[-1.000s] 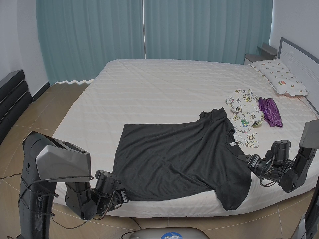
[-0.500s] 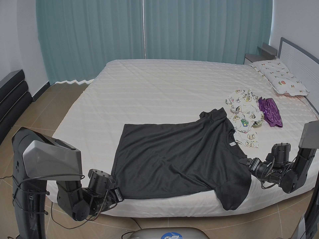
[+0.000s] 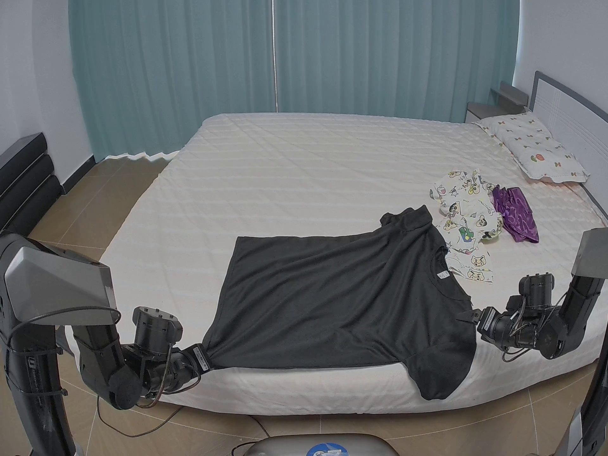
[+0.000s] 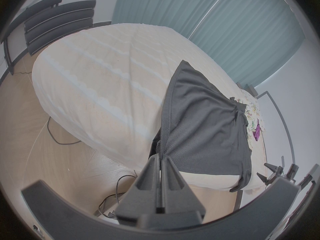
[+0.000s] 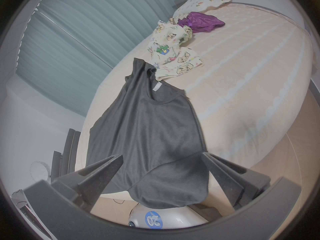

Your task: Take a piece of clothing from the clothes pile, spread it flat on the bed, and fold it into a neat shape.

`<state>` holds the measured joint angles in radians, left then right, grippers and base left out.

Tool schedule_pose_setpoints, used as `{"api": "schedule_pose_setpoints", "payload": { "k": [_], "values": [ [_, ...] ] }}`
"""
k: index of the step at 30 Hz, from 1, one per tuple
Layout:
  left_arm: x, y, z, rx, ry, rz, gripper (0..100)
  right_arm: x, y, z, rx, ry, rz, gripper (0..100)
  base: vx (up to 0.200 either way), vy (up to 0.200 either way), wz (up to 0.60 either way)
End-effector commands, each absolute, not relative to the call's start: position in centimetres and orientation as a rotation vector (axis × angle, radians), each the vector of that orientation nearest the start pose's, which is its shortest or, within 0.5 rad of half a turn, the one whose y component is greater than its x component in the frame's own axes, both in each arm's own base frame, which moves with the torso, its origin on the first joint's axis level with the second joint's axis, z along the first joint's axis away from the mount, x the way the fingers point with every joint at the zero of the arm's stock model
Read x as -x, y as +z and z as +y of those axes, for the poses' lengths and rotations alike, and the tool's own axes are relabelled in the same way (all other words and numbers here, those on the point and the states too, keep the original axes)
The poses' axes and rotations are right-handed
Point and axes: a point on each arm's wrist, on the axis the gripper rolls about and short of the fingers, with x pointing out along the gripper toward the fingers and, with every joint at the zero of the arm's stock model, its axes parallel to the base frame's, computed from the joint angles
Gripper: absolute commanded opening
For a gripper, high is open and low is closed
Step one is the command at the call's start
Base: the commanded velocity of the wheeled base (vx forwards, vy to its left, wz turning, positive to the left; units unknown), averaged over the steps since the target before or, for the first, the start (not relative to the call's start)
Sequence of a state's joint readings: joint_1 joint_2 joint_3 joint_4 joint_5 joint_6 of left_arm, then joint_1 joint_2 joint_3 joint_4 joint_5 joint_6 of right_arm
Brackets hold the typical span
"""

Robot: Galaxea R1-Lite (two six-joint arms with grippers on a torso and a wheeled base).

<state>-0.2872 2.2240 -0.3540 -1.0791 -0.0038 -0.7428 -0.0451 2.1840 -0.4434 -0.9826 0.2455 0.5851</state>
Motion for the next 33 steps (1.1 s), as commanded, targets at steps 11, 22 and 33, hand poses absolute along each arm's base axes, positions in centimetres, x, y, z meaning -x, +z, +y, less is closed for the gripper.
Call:
{"api": "schedule_pose_setpoints", "payload": {
  "k": [11,22,33],
  "values": [
    [-26.7,-2.2,-6.7,0.636,0.013,0.852,0,-30.1,-3.2,-2.0,-0.590,-0.013,0.899,100,0.000,0.000,0.00],
    [-27.1,-2.1,-6.8,0.675,0.023,0.842,0,-31.5,-4.5,-0.3,-0.474,-0.001,0.901,100,0.000,0.000,0.00],
    [-27.3,-2.1,-6.9,0.677,0.019,0.838,0,-32.3,-5.5,0.5,-0.420,-0.045,0.903,0,0.000,0.000,0.00]
  ]
}}
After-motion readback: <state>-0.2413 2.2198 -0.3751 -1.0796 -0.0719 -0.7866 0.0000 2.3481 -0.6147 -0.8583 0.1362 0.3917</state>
